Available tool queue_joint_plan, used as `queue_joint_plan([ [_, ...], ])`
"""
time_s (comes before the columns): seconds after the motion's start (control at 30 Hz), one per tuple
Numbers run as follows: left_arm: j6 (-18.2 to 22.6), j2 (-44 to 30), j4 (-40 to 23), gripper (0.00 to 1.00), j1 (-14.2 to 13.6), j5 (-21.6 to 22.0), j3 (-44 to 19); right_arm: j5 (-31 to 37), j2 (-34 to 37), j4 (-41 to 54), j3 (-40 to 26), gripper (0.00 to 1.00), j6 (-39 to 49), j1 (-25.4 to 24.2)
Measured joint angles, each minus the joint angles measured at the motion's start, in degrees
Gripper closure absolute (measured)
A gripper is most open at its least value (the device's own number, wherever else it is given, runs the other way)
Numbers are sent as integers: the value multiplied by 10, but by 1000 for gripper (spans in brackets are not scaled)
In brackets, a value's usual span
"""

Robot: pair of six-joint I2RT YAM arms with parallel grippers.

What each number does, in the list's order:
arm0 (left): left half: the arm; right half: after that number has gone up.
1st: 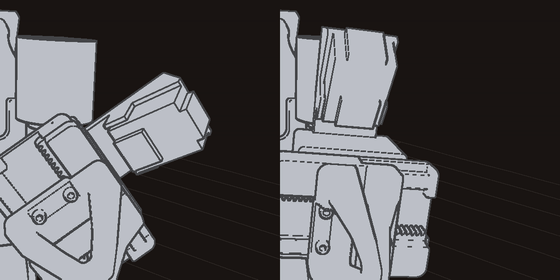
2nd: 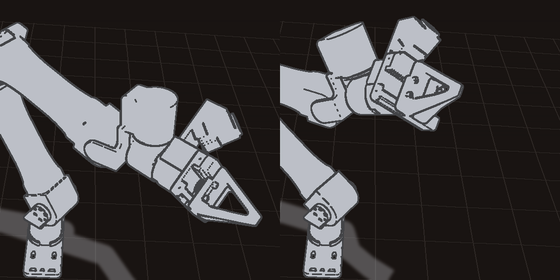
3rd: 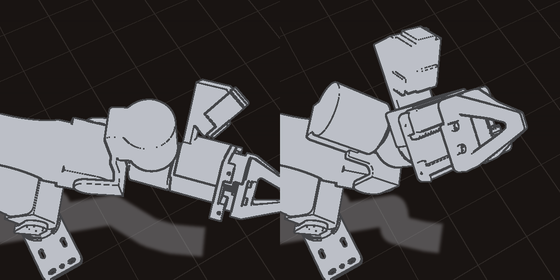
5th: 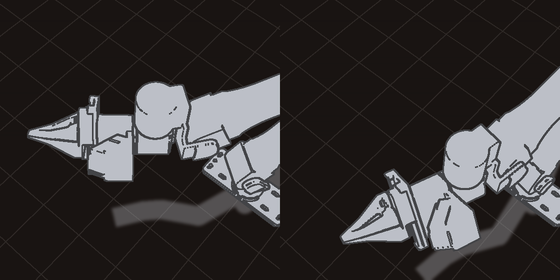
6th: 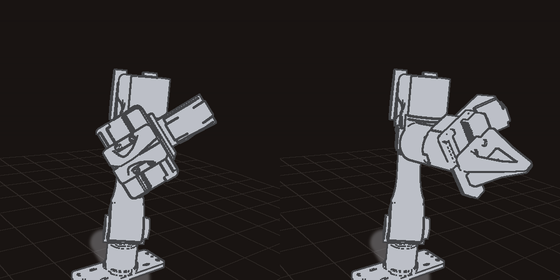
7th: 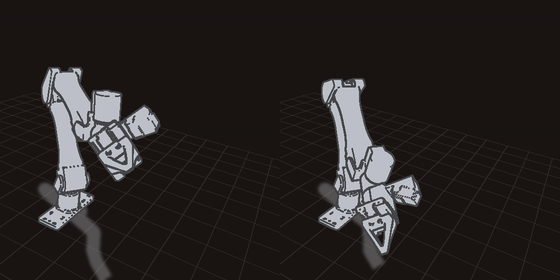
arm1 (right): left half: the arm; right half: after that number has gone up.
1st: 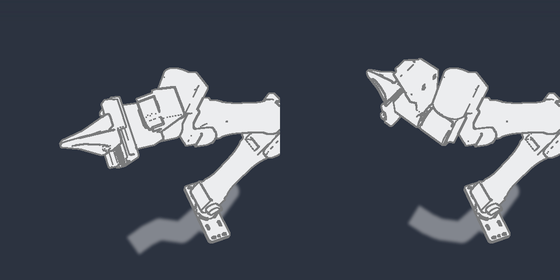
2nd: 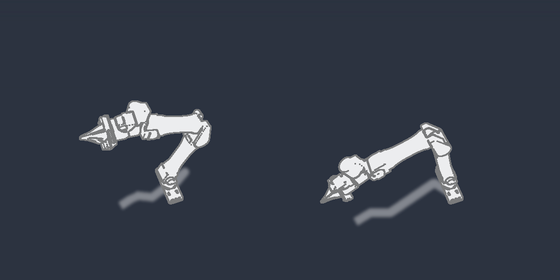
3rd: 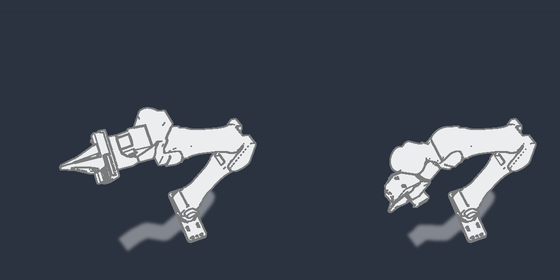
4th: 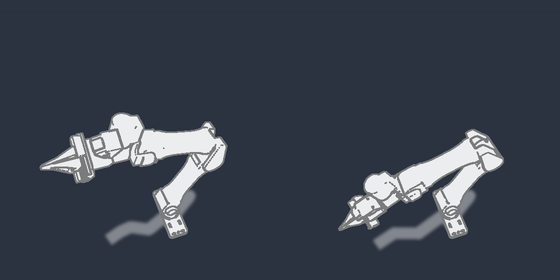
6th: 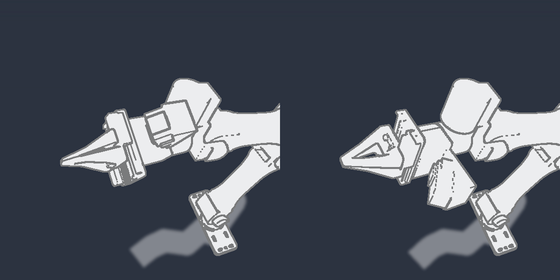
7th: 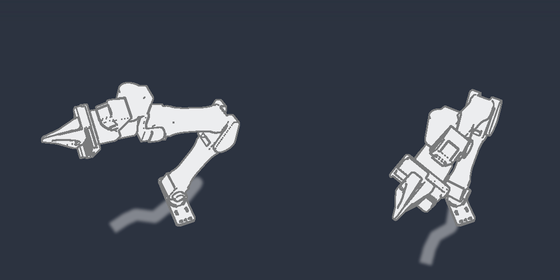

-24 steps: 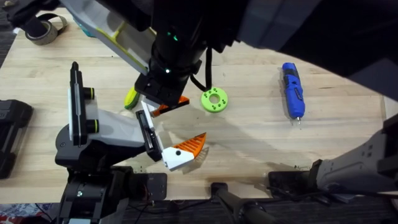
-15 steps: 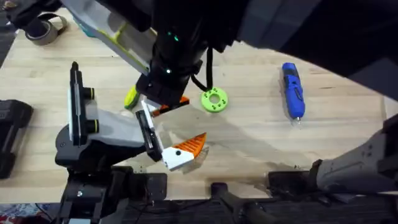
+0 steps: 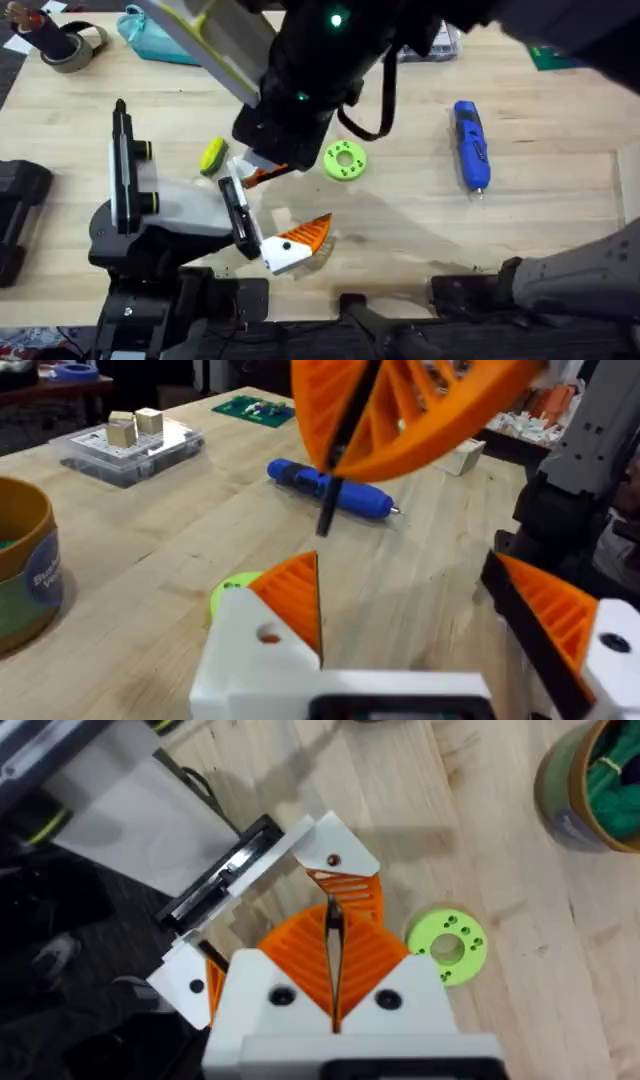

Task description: Pick up the gripper from the table and insert it into the empty holder that is missing its gripper. Then pick up a screw, insert it into the mounting hole, and use the screwdriver to tighten it. Finally, clean up the table by picking up the vegetable and placing it into the bucket.

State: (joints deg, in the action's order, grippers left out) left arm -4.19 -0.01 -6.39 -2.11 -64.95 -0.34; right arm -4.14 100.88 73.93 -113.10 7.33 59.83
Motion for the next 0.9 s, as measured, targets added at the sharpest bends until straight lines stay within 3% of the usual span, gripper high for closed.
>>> queue_joint_plan([
  [0.9,0,0,0,15,0,0,0,0,39,-22,0,990,0,13],
])
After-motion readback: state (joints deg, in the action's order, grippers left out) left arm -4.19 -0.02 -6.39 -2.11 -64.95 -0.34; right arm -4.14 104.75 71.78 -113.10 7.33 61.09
